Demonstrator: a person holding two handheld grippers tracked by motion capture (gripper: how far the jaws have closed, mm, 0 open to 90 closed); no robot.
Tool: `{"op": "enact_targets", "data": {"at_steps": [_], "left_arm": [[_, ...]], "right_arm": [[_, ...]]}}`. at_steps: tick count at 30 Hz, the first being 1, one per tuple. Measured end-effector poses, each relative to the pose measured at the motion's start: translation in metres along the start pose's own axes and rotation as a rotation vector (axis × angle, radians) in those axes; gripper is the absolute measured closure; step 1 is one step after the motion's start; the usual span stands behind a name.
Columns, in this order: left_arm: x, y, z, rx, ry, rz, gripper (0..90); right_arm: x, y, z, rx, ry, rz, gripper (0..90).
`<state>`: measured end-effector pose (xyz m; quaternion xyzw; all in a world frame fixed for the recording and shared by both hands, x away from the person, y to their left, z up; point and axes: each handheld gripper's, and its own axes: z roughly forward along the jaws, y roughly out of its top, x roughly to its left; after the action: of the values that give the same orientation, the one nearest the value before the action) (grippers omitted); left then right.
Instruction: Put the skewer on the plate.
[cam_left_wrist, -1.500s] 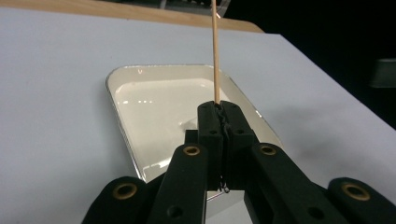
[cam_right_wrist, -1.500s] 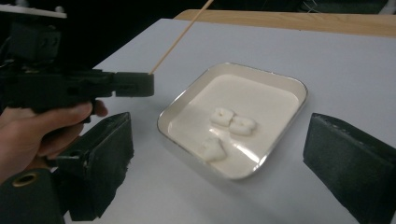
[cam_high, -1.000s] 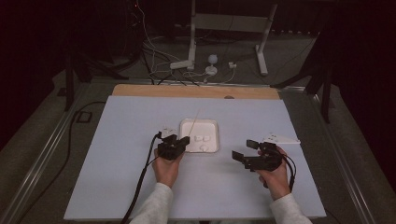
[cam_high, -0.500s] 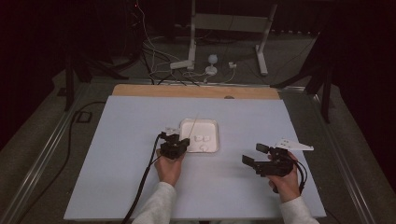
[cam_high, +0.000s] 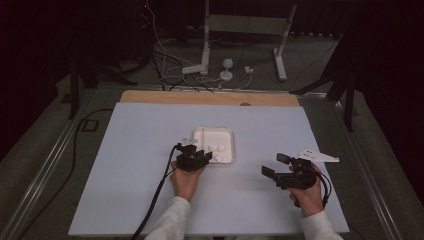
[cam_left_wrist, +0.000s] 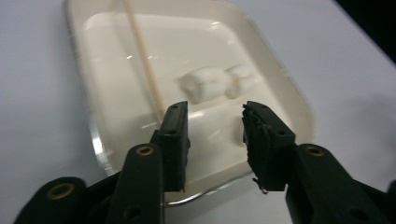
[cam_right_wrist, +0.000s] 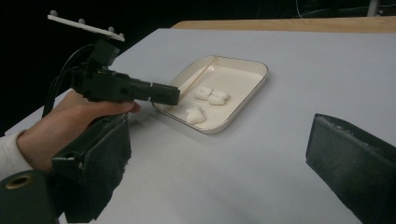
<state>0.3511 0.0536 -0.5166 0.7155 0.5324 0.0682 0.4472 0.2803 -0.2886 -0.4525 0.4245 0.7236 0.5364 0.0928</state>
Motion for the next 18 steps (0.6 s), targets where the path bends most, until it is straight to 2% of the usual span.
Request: {"op": "enact_targets", "data": {"at_steps": [7, 10, 13, 18], "left_arm": [[0.002, 0.007, -0.017, -0.055, -0.054, 0.016, 48.0], [0.005, 0.011, -0.029, -0.075, -0.101, 0.009, 38.4], [0.008, 0.013, -0.044, -0.105, -0.132, 0.035, 31.0], [0.015, 0.016, -0.072, -0.168, -0.156, 0.073, 20.7]], "right_arm": [[0.0, -0.001, -0.001, -0.004, -0.007, -0.008, 6.6], [0.0, -0.001, -0.003, -0.009, -0.013, -0.01, 6.6], [0.001, -0.002, -0.004, -0.013, -0.023, -0.024, 6.6], [0.001, -0.003, -0.007, -0.02, -0.031, -0.032, 6.6]]}}
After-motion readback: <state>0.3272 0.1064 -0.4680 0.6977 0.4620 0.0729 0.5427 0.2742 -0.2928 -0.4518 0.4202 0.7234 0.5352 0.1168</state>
